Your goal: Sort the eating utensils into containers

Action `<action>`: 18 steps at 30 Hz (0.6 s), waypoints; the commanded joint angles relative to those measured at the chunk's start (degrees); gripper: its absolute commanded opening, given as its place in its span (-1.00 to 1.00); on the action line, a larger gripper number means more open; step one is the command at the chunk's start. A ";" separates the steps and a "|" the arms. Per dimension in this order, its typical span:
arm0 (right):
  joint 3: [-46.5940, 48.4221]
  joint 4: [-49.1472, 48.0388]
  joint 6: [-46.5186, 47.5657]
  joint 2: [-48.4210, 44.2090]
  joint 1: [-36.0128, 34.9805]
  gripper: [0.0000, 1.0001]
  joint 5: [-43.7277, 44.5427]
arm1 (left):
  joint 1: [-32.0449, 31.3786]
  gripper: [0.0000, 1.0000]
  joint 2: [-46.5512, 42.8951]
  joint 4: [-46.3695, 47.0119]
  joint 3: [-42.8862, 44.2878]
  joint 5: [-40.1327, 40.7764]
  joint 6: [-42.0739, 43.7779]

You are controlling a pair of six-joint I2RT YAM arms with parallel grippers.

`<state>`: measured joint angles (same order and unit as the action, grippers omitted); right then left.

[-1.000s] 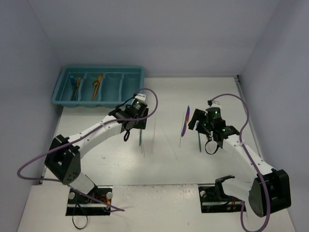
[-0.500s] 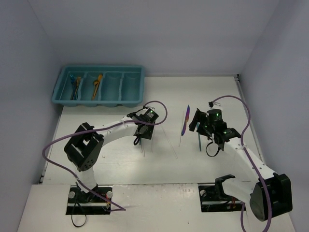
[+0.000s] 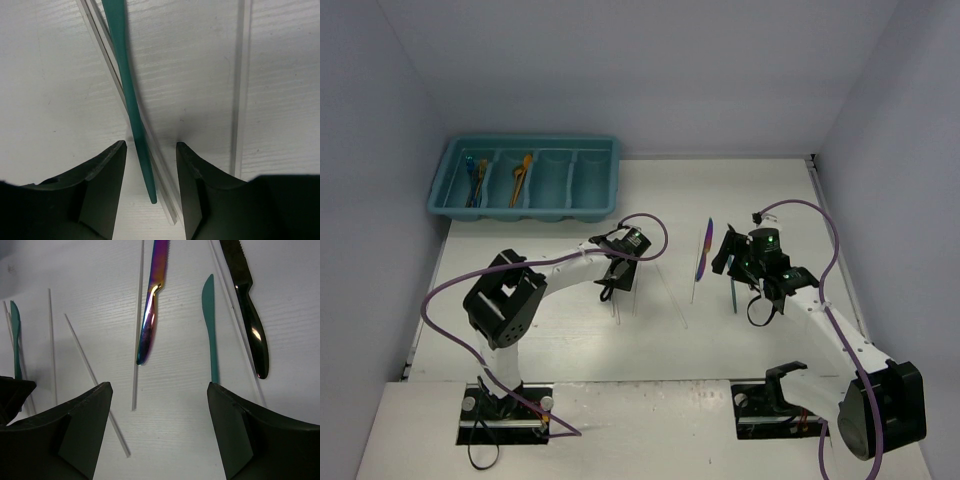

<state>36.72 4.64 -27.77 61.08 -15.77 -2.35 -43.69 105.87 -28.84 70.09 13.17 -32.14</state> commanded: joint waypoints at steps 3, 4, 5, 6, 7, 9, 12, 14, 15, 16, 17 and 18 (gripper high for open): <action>0.11 -1.01 0.17 -1.58 0.24 0.48 1.14 | 0.47 -0.34 -0.63 -0.28 3.06 1.39 -0.79; 0.11 -0.96 0.17 -1.58 0.29 0.48 1.20 | 0.53 -0.39 -0.74 -0.33 3.11 1.34 -0.74; 0.11 -0.95 0.17 -1.58 0.30 0.48 1.16 | 0.54 -0.47 -0.84 -0.38 3.12 1.33 -0.77; 0.11 -0.95 0.18 -1.59 0.29 0.48 1.13 | 0.54 -0.55 -0.94 -0.44 3.12 1.33 -0.82; 0.11 -0.95 0.24 -1.65 0.23 0.48 1.25 | 0.54 -0.64 -1.07 -0.50 3.12 1.33 -0.82; 0.10 -0.95 0.17 -1.67 0.22 0.48 1.29 | 0.53 -0.76 -1.28 -0.70 3.21 1.41 -0.90; 0.02 -0.95 0.19 -1.70 0.30 0.48 1.29 | 0.45 -0.93 -1.94 -1.07 3.21 1.42 -1.08; -0.02 -0.99 0.22 -1.84 0.30 0.48 1.29 | 0.45 -0.98 -2.60 -1.30 3.21 1.42 -1.08; -0.06 -1.03 0.18 -1.84 0.30 0.48 1.29 | 0.45 -1.00 -3.05 -1.38 3.21 1.42 -1.08; -0.07 -1.03 0.17 -1.84 0.30 0.48 1.29 | 0.52 -1.00 -3.50 -1.40 3.29 1.42 -1.08; -0.07 -1.00 0.17 -1.88 0.30 0.48 1.29 | 0.54 -1.00 -4.01 -1.43 3.37 1.42 -1.04; -0.07 -0.96 0.17 -1.92 0.30 0.48 1.29 | 0.54 -1.00 -4.54 -1.47 3.45 1.42 -1.00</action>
<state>36.49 4.99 -27.77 60.62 -15.77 -2.35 -43.44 106.08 -29.64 71.09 13.56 -32.47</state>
